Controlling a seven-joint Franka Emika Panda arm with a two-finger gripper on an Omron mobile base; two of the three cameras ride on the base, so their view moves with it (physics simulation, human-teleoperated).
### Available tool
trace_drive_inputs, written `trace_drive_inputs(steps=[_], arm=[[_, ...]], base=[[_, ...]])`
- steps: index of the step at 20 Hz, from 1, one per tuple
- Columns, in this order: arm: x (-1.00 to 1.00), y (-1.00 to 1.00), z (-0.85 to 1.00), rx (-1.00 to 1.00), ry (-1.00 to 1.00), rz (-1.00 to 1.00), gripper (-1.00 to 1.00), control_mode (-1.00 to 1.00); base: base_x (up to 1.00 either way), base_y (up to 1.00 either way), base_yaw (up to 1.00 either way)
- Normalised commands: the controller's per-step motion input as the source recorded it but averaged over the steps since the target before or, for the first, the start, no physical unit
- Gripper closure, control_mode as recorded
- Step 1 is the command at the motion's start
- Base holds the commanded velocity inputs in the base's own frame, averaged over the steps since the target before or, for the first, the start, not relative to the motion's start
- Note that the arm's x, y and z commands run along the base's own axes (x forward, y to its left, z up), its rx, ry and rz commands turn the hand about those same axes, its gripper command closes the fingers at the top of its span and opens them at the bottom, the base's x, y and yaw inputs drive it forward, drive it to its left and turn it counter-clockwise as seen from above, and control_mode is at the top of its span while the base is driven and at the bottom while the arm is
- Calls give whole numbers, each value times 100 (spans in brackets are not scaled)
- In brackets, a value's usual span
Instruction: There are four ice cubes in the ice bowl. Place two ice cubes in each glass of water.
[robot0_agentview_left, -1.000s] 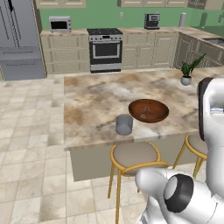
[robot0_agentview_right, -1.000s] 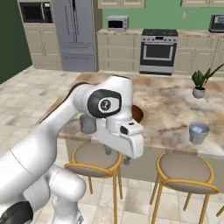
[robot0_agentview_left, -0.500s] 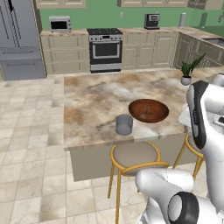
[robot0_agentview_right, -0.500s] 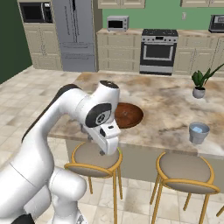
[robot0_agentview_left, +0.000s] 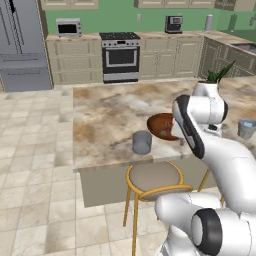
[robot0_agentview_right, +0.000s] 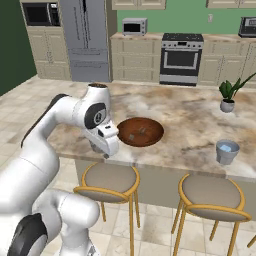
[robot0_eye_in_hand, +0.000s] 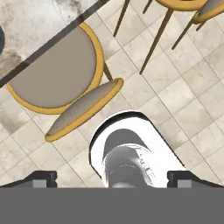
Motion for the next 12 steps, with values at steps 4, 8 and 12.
trace_drive_inputs(steps=[4,8,12], arm=[[100,0,0,0,12,16,-100,-100],[99,0,0,2,10,18,-100,-100],[83,-17,-1,7,6,18,-100,-100]], base=[[0,0,0],[0,0,0],[0,0,0]])
